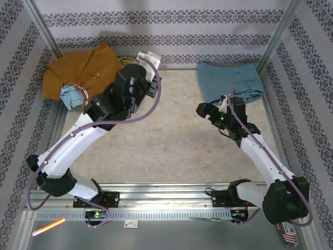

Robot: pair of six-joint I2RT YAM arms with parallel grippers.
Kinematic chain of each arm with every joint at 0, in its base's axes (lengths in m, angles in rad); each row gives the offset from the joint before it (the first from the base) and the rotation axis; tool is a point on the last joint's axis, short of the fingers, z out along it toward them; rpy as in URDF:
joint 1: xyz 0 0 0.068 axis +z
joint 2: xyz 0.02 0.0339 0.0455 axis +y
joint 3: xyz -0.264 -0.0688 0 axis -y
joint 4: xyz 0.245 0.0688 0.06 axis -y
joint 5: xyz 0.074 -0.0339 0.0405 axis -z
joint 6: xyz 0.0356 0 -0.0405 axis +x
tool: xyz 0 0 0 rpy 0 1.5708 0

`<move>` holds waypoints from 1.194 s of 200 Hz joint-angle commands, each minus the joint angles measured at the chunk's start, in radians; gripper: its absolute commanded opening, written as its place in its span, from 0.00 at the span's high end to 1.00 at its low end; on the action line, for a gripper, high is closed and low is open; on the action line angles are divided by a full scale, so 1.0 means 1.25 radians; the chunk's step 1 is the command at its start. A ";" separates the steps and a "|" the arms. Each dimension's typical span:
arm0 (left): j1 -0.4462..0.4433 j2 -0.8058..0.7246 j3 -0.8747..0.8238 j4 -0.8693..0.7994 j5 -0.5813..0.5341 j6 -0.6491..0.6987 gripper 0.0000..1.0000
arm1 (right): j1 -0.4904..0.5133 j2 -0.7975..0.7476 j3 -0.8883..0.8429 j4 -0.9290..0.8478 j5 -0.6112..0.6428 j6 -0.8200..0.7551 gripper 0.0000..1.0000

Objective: Fold and stack the trousers

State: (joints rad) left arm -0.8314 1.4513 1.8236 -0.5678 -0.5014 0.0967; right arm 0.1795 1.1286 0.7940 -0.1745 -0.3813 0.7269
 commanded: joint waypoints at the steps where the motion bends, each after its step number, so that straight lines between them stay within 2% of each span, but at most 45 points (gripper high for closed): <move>1: 0.001 -0.027 -0.125 0.047 -0.068 -0.035 0.90 | 0.005 0.000 0.012 0.019 0.011 -0.016 0.09; 4: 0.003 -0.033 -0.142 0.058 -0.085 -0.034 0.81 | 0.006 -0.001 0.010 0.020 0.011 -0.016 0.09; 9: 0.010 -0.040 -0.165 0.069 -0.108 -0.038 0.61 | 0.005 -0.003 0.008 0.020 0.009 -0.016 0.09; 13: 0.019 -0.046 -0.178 0.068 -0.114 -0.047 0.50 | 0.005 -0.004 0.006 0.020 0.010 -0.016 0.08; 30: 0.084 -0.055 -0.193 0.011 -0.125 -0.130 0.11 | 0.006 -0.006 -0.001 0.020 0.009 -0.018 0.08; 38: 0.122 -0.062 -0.204 -0.013 -0.137 -0.173 0.00 | 0.006 -0.005 -0.005 0.022 0.009 -0.016 0.08; 50: 0.192 -0.079 -0.233 -0.040 -0.145 -0.251 0.00 | 0.005 -0.003 -0.011 0.029 0.007 -0.013 0.08; 70: 0.338 -0.127 -0.305 -0.079 -0.095 -0.409 0.00 | 0.007 0.001 -0.019 0.039 0.000 -0.011 0.07; 94: 0.539 -0.164 -0.432 -0.028 0.025 -0.514 0.00 | 0.009 0.004 -0.020 0.041 -0.008 -0.012 0.06; 113: 0.663 -0.126 -0.445 -0.011 0.147 -0.565 0.00 | 0.013 0.006 -0.016 0.040 -0.014 -0.016 0.05; 128: 0.696 -0.069 -0.421 -0.008 0.098 -0.578 0.00 | 0.018 0.010 -0.017 0.042 -0.012 -0.014 0.05; 145: 0.739 -0.001 -0.406 0.034 0.119 -0.583 0.00 | 0.022 0.016 -0.017 0.045 -0.022 -0.014 0.04; 173: 0.794 0.112 -0.378 0.174 0.231 -0.505 0.00 | 0.026 0.014 -0.031 0.043 -0.024 -0.015 0.04; 212: 0.813 0.280 -0.251 0.251 0.396 -0.387 0.00 | 0.032 0.015 -0.041 0.043 -0.020 -0.018 0.04; 239: 0.812 0.314 -0.204 0.261 0.357 -0.345 0.00 | 0.034 0.025 -0.041 0.031 -0.012 -0.031 0.04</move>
State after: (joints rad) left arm 0.1833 1.8336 1.5005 -0.3199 -0.0856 -0.4339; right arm 0.2127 1.1473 0.7559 -0.1379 -0.3943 0.7231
